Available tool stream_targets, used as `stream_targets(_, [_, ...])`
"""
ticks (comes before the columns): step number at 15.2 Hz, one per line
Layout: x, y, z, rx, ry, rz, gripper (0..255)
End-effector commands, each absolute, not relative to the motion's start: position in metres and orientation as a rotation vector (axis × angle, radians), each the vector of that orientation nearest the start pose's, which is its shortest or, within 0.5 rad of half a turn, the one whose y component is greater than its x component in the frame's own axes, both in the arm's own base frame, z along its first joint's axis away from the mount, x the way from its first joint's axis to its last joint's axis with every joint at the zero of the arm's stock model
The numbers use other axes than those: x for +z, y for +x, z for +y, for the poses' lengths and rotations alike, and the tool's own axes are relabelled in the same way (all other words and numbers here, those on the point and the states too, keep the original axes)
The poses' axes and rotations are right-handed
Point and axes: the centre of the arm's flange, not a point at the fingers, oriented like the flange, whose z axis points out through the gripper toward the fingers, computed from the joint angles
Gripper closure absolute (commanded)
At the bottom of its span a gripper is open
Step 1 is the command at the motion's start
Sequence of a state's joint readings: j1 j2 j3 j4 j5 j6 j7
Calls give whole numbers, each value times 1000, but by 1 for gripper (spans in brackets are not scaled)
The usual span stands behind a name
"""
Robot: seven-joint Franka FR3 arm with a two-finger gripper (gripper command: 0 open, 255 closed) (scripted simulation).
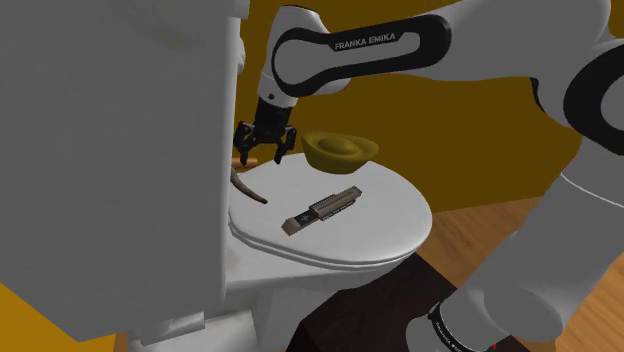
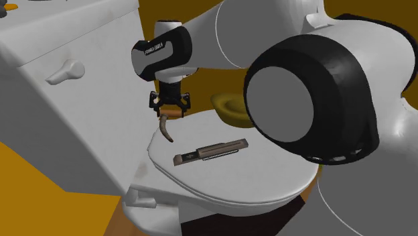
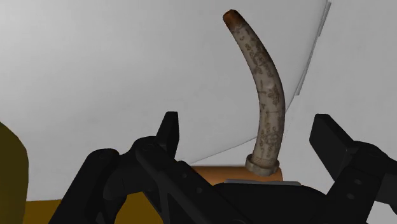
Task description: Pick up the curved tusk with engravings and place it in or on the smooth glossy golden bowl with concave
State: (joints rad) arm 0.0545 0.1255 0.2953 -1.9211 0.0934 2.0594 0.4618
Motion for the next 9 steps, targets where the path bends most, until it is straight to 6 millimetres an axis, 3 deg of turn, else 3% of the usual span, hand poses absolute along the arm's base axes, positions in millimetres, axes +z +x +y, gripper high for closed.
stream_targets(1, [417, 572, 218, 50, -3010, 241, 0])
stream_targets(4, [398, 598, 237, 55, -3003, 244, 0])
stream_targets(9, [372, 598, 240, 55, -3003, 244, 0])
